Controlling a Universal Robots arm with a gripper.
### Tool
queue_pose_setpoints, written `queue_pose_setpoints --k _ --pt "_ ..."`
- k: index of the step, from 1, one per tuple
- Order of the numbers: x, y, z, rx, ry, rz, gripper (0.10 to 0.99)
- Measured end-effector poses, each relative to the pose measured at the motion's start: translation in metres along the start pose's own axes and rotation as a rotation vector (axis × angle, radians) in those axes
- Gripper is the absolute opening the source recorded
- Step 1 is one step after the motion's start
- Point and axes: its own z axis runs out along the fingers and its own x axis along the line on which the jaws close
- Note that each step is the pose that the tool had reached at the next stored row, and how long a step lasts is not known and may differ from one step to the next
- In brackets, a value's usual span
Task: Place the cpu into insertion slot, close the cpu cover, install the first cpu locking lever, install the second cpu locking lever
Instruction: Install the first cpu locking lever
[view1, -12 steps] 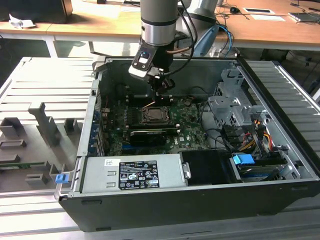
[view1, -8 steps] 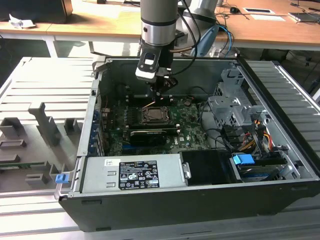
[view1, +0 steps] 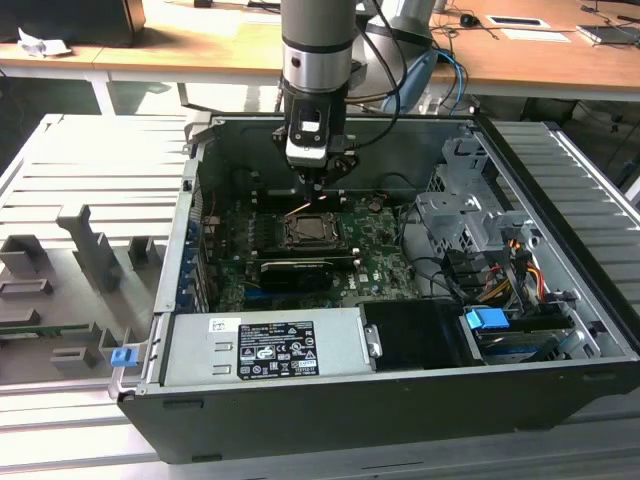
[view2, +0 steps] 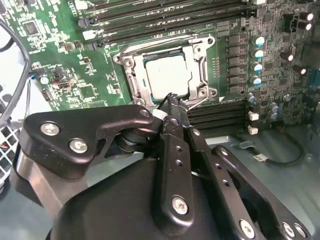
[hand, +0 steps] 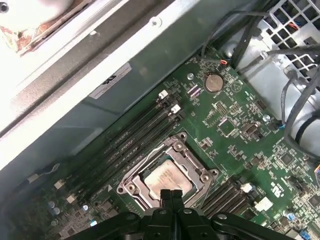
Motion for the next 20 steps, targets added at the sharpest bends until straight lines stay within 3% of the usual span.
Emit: queue_pose_setpoints --k 9,20 --pt "0.0 0.0 0.0005 -0.003 0.0075 -0.171 0.106" --pt "-0.0002 -0.0003 0.0005 -0.004 0.0116 -0.268 0.106"
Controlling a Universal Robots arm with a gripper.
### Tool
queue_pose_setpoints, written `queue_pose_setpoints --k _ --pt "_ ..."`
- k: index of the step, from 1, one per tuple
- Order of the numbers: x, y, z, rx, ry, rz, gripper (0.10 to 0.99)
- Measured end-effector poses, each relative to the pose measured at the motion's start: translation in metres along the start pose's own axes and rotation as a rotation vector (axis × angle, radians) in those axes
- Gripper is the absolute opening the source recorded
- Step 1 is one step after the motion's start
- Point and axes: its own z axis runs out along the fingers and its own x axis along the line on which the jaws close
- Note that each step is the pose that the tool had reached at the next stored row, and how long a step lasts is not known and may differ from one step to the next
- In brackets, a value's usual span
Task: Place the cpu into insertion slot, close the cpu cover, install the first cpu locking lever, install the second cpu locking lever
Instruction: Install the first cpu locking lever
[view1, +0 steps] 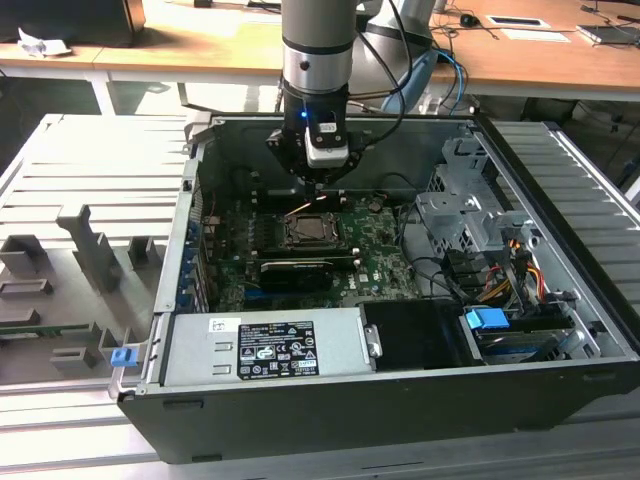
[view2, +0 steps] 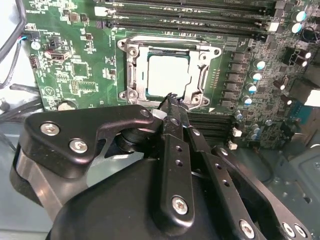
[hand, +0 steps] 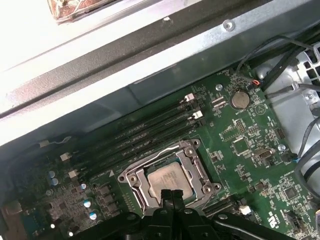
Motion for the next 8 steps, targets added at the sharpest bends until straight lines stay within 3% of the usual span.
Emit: queue_pose_setpoints --k 8 --pt "-0.0002 -0.0004 0.0 -0.001 0.003 -0.069 0.106"
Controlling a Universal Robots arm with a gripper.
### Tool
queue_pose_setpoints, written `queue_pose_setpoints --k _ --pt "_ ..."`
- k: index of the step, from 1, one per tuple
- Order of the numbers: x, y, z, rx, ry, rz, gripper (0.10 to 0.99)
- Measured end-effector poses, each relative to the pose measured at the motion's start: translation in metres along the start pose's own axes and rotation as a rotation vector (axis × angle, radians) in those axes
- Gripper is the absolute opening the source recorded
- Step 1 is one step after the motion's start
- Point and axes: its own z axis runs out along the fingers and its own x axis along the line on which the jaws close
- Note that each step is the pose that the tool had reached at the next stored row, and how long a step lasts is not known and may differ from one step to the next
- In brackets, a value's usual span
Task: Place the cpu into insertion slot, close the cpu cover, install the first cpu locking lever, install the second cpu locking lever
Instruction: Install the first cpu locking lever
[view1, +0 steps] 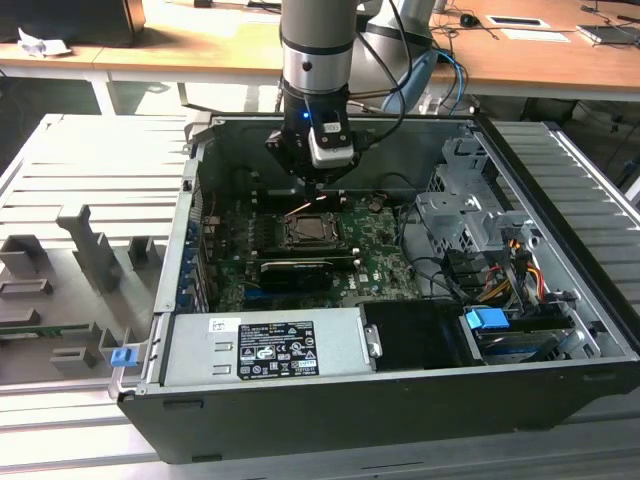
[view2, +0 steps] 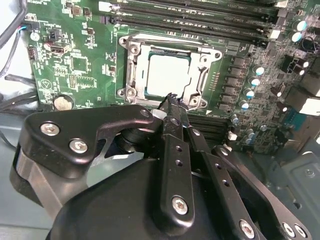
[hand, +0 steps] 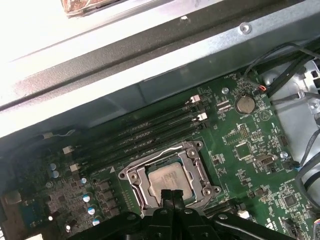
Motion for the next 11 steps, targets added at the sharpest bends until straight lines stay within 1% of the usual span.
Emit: queue_pose_setpoints --k 11 --pt "-0.0001 -0.0003 0.0 -0.001 0.0033 -0.077 0.106"
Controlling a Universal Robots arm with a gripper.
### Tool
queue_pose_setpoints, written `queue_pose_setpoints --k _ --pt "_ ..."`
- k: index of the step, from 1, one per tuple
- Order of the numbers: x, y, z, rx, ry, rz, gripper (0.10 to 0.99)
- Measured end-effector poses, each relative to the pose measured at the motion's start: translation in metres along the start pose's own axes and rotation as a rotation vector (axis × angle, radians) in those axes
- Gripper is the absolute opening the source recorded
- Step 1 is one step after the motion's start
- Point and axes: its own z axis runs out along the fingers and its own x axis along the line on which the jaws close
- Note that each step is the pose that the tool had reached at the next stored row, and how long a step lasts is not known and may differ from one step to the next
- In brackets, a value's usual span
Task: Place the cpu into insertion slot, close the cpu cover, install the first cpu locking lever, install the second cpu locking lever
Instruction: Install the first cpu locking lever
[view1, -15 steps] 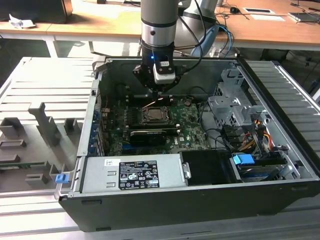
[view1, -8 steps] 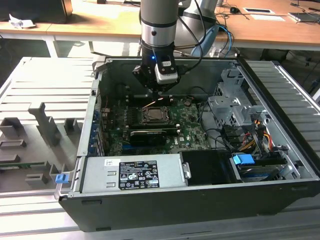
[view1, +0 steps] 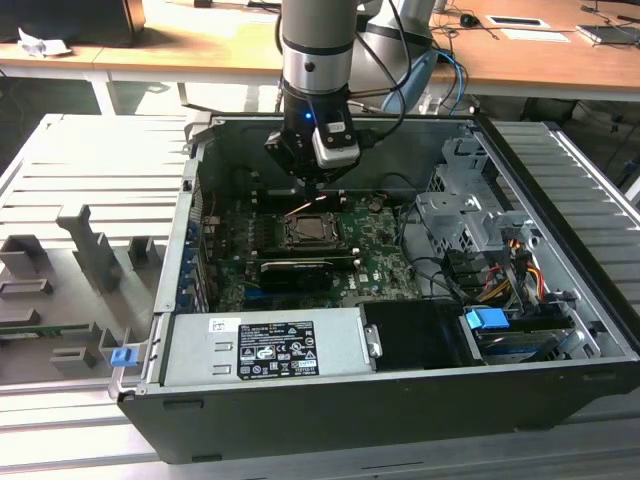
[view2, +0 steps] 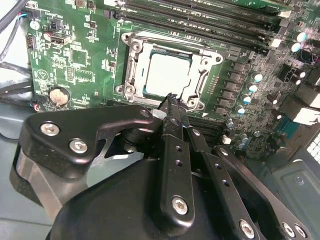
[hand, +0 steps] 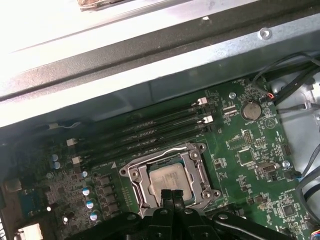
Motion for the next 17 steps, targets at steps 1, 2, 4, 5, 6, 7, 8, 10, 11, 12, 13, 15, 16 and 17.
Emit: queue_pose_setpoints --k 1,2,4,5,6,7,8,10,11,12,13,15,16,17 --pt "0.0 0.0 0.0 0.0 0.0002 -0.005 0.106" --pt "0.0 0.0 0.0 0.0 0.0004 -0.011 0.106" --pt "0.0 -0.0001 0.0 0.0 0.001 -0.023 0.106" --pt "0.0 -0.0001 0.0 0.0 0.0012 -0.028 0.106" --pt "0.0 -0.0001 0.0 -0.001 0.0016 -0.035 0.106" --pt "-0.0001 -0.0002 0.0 -0.001 0.0019 -0.044 0.106" --pt "-0.0001 -0.0002 0.0 -0.001 0.0027 -0.062 0.106" --pt "-0.0001 -0.0003 0.0 -0.001 0.0036 -0.083 0.106" --pt "-0.0001 -0.0004 0.0 -0.001 0.0043 -0.098 0.106" --pt "-0.0001 -0.0004 0.0 -0.002 0.0046 -0.107 0.106" --pt "-0.0001 -0.0004 0.0 -0.002 0.0048 -0.112 0.106" --pt "-0.0001 -0.0004 0.0 -0.002 0.0055 -0.128 0.106" --pt "-0.0001 -0.0004 0.0 -0.002 0.006 -0.14 0.106" --pt "-0.0002 -0.0005 0.0 -0.002 0.0063 -0.148 0.106"
